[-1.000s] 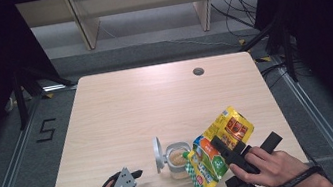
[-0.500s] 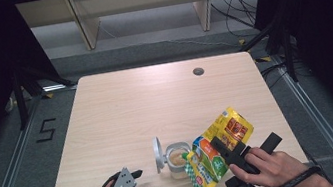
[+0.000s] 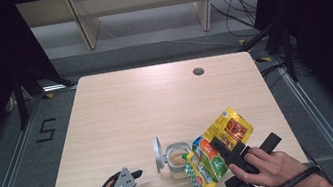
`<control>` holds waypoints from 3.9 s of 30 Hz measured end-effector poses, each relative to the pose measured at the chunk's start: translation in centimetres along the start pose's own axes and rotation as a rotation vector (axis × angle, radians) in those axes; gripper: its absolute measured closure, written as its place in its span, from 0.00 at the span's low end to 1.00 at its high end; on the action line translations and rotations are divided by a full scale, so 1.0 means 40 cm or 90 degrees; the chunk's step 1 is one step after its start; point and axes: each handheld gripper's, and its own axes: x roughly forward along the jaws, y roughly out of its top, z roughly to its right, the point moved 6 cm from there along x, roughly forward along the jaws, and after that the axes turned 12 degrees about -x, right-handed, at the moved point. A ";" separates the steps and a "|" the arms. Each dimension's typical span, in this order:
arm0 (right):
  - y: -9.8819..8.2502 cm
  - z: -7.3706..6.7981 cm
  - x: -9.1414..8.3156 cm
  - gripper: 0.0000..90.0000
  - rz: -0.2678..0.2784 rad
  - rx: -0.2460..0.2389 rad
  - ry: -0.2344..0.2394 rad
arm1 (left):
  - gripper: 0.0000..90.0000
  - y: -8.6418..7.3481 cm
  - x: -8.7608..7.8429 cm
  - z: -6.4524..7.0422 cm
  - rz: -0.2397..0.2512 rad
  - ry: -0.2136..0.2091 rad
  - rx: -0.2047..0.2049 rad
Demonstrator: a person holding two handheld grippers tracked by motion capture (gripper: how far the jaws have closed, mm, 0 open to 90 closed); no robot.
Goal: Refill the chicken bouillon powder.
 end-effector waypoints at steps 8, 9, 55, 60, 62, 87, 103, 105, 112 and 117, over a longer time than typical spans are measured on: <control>-0.003 -0.001 -0.001 0.74 -0.004 0.002 -0.005 | 0.17 0.000 0.000 0.000 0.000 0.000 0.000; -0.003 -0.001 -0.002 0.74 -0.005 0.002 -0.005 | 0.17 0.000 0.000 0.000 0.000 0.000 0.000; 0.000 -0.003 0.000 0.74 -0.002 0.001 0.002 | 0.17 0.000 0.000 -0.001 0.000 0.002 0.001; -0.001 -0.004 -0.001 0.75 -0.003 0.002 0.002 | 0.17 0.000 0.000 0.000 -0.001 0.001 -0.002; -0.001 -0.004 -0.001 0.75 -0.005 0.000 0.000 | 0.17 0.000 0.000 -0.001 0.000 0.001 0.001; -0.004 -0.002 0.000 0.75 0.003 -0.006 -0.002 | 0.17 -0.002 0.001 0.003 -0.001 0.000 -0.016; -0.005 -0.009 0.000 0.75 0.000 0.005 0.002 | 0.17 0.000 -0.001 -0.001 0.000 0.002 0.002; -0.004 -0.005 0.001 0.75 0.004 -0.006 -0.001 | 0.17 0.000 -0.001 -0.001 -0.001 0.002 0.002; -0.003 -0.005 0.001 0.75 0.005 -0.003 -0.001 | 0.17 0.000 -0.001 -0.001 0.000 0.002 0.002; -0.004 -0.006 0.002 0.75 0.006 -0.001 -0.001 | 0.17 0.001 0.000 -0.001 0.005 0.003 0.000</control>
